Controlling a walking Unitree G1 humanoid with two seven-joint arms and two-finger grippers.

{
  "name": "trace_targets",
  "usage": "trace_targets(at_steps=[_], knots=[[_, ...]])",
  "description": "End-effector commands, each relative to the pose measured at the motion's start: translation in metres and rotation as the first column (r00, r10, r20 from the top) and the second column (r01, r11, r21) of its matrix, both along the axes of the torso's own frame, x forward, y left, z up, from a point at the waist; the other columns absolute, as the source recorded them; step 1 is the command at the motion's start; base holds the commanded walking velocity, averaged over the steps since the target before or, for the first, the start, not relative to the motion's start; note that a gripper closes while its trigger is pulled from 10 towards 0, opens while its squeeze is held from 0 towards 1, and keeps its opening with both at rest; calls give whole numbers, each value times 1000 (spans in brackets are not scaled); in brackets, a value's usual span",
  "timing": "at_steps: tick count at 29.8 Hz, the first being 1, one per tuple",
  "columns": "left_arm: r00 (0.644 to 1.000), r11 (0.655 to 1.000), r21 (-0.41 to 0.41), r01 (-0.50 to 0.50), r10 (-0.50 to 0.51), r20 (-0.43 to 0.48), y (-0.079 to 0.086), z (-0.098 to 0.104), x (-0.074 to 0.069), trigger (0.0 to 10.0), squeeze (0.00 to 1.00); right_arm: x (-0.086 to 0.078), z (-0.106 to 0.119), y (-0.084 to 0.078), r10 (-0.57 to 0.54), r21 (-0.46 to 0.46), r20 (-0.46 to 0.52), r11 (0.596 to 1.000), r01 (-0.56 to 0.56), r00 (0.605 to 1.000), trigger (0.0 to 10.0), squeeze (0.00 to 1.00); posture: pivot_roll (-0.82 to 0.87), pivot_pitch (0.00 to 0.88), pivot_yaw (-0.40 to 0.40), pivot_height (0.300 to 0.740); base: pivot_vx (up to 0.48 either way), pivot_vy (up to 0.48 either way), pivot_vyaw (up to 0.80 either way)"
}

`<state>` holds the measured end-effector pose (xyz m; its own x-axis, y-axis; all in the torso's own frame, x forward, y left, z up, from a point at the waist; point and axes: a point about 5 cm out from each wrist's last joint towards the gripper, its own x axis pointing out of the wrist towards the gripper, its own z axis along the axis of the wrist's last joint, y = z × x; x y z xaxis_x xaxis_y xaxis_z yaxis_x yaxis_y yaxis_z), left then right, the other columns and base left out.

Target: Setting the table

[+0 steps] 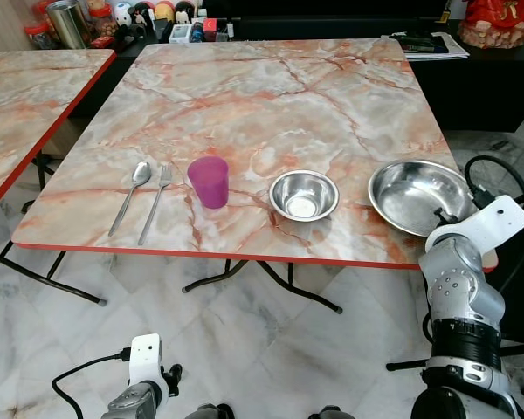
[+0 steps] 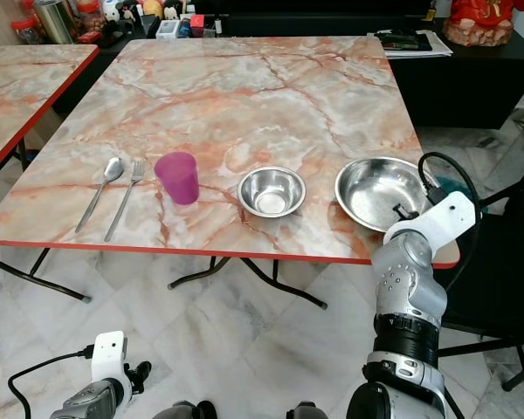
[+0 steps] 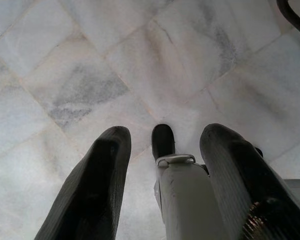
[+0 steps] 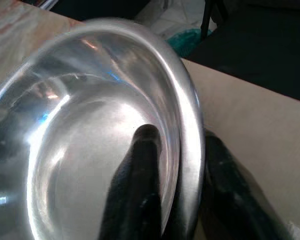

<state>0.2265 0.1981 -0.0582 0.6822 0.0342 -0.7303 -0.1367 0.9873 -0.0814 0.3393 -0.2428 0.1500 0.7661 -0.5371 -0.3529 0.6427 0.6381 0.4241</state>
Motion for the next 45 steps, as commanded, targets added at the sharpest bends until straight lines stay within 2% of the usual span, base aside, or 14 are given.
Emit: trace_targets(at_steps=[1,13,19,21,22,23,24,25,27,30,34,37,43,45], knots=[[1000,1000,14,15,-15,-23,1,-3,-5,10000,0,0,-1,1,-11,16,-2,1000,11,1000,0,0,-110,128,46,711,0,0,0],[999,999,20,31,-30,-19,0,-3,-5,10000,0,-1,10,-5,-101,28,100,995,99,990,0,0,-107,127,46,711,0,0,0],[1000,999,27,29,-28,-12,0,-3,-5,10000,0,-2,26,-13,-159,-19,192,986,165,969,0,0,-106,127,45,711,0,0,0],[999,998,43,36,-35,-11,1,-3,-5,10000,0,0,44,-12,-139,-38,305,987,158,942,0,0,-107,128,47,711,0,0,0],[999,998,43,36,-35,-11,1,-3,-5,10000,0,0,44,-12,-139,-38,305,987,158,942,0,0,-107,128,47,711,0,0,0],[999,998,51,37,-36,-10,2,-3,-5,10000,0,2,55,-8,-98,-60,370,990,129,924,0,0,-106,129,49,711,0,0,0],[999,998,52,33,-32,-7,2,-3,-5,10000,0,4,67,-1,-32,-110,440,990,89,898,10000,0,-107,131,51,711,0,0,0],[999,998,52,33,-32,-7,2,-3,-5,10000,0,4,67,-1,-32,-110,440,990,89,898,10000,0,-107,131,51,711,0,0,0],[1000,998,54,31,-30,-7,2,-3,-6,10000,0,5,85,12,82,-234,506,971,45,858,10000,0,-106,133,51,711,0,0,0],[1000,998,55,29,-28,-7,2,-3,-7,10000,0,3,94,18,126,-272,556,962,36,822,10000,0,-106,137,50,711,0,0,0],[1000,998,57,18,-17,-12,3,-4,-8,10000,0,1,105,26,224,-402,574,915,33,787,10000,0,-108,140,58,711,0,0,0],[1000,998,59,10,-9,-16,4,-5,-10,10000,0,-3,107,32,288,-510,546,859,39,786,10000,0,-104,143,59,711,0,123,0],[1000,998,59,4,-3,-15,5,-5,-10,10000,0,-4,107,35,314,-538,538,843,31,782,10000,0,-103,143,58,711,0,461,0],[1000,998,59,1,0,-17,6,-5,-11,10000,0,-4,106,37,339,-573,522,819,27,783,10000,0,-102,141,58,711,0,480,0]])
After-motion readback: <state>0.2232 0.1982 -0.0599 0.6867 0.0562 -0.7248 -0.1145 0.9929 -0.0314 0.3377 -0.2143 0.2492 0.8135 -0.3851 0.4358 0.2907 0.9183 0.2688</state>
